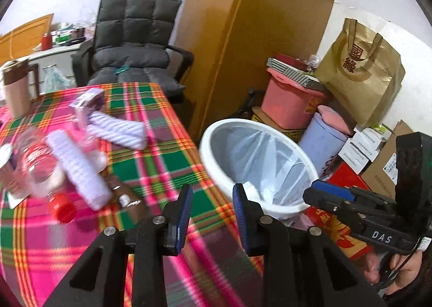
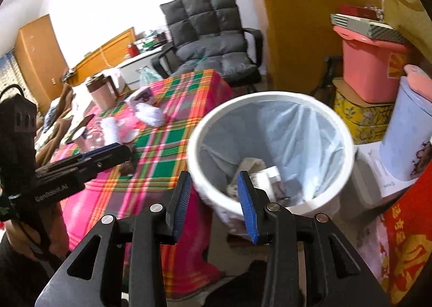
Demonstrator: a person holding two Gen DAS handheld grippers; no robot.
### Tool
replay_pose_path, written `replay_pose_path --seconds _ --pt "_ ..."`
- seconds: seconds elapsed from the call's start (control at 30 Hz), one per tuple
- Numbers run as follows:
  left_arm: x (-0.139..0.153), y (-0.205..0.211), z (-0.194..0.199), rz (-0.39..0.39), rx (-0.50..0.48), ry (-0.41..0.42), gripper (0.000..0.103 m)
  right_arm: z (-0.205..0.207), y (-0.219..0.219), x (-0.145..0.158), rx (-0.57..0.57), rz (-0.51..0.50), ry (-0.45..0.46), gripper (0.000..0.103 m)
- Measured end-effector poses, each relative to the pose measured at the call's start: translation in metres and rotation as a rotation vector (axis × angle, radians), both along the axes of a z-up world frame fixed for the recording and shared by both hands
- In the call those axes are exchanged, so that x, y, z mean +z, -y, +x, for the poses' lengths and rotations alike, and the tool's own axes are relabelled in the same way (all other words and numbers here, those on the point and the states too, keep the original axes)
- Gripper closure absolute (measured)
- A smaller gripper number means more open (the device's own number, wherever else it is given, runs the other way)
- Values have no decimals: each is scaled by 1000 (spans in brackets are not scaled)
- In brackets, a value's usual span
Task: Collect trash
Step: 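Move the left tool to the red-capped plastic bottle and grasp its cap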
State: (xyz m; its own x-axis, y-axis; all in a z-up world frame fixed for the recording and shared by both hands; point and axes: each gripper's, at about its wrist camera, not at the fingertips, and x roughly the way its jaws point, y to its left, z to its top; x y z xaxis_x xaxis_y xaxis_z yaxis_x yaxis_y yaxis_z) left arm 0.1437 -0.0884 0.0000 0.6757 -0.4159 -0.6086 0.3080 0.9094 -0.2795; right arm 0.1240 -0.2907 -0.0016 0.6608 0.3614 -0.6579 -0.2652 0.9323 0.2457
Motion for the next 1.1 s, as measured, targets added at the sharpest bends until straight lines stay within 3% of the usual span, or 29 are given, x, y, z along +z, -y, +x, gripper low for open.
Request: replay_pose_path --seconds 0.67,1.1 --pt "-14 -71 -39 22 187 -47 73 -8 -55 -3 152 32 -20 65" --pt "-20 -110 -22 2 329 -90 73 1 -77 -2 206 25 -9 65"
